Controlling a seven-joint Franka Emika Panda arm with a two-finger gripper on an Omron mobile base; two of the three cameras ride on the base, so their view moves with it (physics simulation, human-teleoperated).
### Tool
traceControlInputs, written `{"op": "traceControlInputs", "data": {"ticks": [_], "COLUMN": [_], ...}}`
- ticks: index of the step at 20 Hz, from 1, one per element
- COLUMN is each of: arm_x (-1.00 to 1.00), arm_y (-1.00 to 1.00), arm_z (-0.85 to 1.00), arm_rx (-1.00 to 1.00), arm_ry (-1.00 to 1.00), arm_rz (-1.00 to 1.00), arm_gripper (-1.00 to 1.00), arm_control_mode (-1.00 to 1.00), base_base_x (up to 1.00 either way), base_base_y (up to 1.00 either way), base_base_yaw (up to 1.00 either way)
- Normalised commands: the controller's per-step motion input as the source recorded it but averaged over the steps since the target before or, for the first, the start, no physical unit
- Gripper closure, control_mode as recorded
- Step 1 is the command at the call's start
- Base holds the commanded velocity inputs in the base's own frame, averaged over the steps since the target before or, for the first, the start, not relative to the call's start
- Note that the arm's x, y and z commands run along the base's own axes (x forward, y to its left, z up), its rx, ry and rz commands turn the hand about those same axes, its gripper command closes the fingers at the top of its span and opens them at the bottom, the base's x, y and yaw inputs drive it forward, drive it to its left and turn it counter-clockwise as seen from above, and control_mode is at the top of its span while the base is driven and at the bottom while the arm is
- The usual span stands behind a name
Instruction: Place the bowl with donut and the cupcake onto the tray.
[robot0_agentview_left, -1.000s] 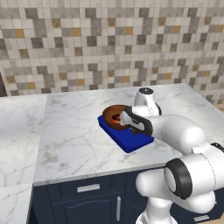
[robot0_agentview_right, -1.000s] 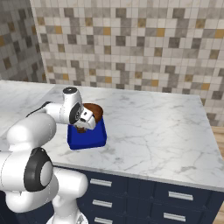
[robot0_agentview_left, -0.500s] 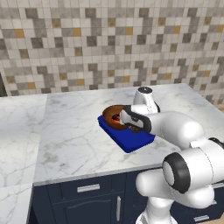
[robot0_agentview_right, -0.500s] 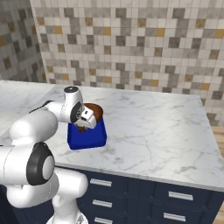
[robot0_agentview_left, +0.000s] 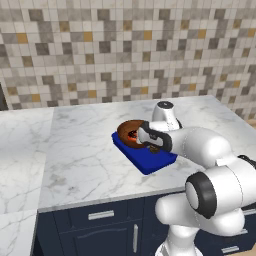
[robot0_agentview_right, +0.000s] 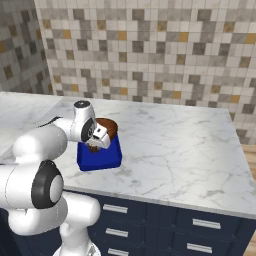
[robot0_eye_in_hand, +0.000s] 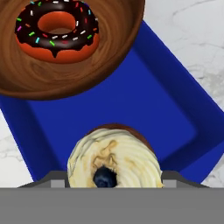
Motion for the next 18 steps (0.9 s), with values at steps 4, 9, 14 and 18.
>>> {"op": "traceControlInputs", "data": {"ticks": [4, 9, 14, 18], "arm_x": [0.0, 0.02, 0.07, 0.08], "arm_y": [0.0, 0.0, 0.0, 0.0], "arm_z": [-0.14, -0.15, -0.17, -0.14], "arm_rx": [0.0, 0.0, 0.0, 0.0], "arm_ry": [0.0, 0.0, 0.0, 0.0], "arm_rz": [0.0, 0.0, 0.0, 0.0], "arm_gripper": [1.0, 1.0, 1.0, 1.0], "arm_control_mode": [-1.0, -1.0, -1.0, -1.0], "base_base_x": [0.0, 0.0, 0.0, 0.0], "base_base_y": [0.0, 0.0, 0.0, 0.0], "base_base_yaw": [0.0, 0.0, 0.0, 0.0]}}
